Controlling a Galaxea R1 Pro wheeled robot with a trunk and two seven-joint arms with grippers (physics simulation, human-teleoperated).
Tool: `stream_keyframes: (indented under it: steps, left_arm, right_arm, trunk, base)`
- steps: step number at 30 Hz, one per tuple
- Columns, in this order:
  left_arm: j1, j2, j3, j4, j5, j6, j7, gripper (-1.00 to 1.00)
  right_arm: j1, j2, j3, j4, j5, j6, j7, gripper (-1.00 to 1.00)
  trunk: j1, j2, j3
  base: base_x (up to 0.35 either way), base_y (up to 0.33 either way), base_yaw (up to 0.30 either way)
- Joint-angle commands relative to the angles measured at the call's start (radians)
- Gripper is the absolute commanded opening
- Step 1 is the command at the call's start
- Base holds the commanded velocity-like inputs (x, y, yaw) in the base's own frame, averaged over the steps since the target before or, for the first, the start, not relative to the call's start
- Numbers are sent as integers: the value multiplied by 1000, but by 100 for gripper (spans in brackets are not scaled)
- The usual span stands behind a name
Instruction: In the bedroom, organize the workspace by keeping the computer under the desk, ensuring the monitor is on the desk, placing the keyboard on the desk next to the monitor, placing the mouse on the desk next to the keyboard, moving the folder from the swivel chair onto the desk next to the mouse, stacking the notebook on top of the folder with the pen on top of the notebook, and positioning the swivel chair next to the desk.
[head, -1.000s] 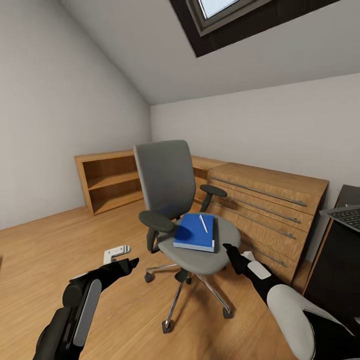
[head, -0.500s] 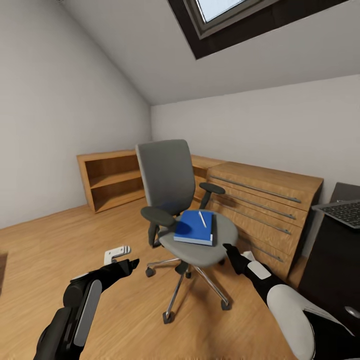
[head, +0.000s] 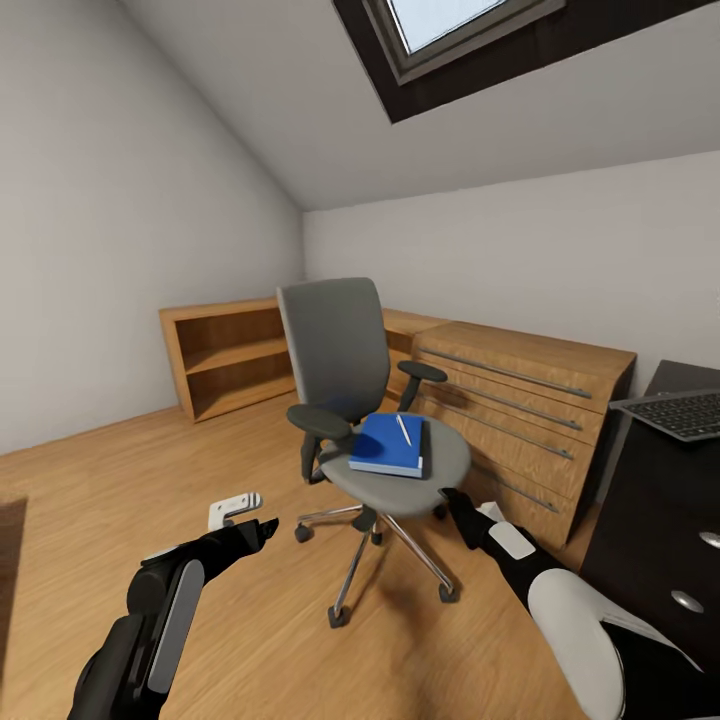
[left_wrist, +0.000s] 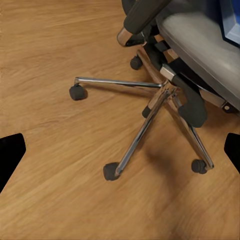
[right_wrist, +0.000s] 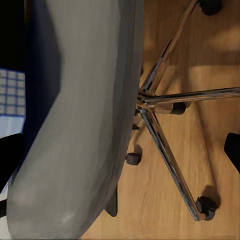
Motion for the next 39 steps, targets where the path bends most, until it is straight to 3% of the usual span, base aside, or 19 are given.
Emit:
stream_keyframes:
  steps: [1,7,20,26,30,39]
  left_arm:
    - [-1,-1,2,-1,8,5,3,100]
    - [-1,-1,2,-1,8,5,3,100]
    - [-1,-1,2,-1,8,5,3,100]
    - [-1,-1,2,-1,8,5,3,100]
    - [-1,-1,2,-1,8,5,3,100]
    - [-1,-1,2,-1,8,6,3,100]
  right_arm:
    - [0,3,-5,-1,-1,4,1,100]
    - [0,19,-4,-1,11,3,2,100]
    - [0,74,-4,15,86,2,3,100]
    - [0,91,-3,45,94,3,4,100]
    - [0,121,-3,61,97,4,7,100]
    - [0,141,6,95,109,4,9,100]
  trunk:
    - [0,0,-1]
    - [0,0,-1]
    - [0,0,-1]
    - [0,0,-1]
    - [0,0,-1]
    - [0,0,-1]
  base:
    - [-26,3,0]
    - [-12,1,0]
    - [-1,0,0]
    - [0,0,0]
    - [0,0,0]
    - [0,0,0]
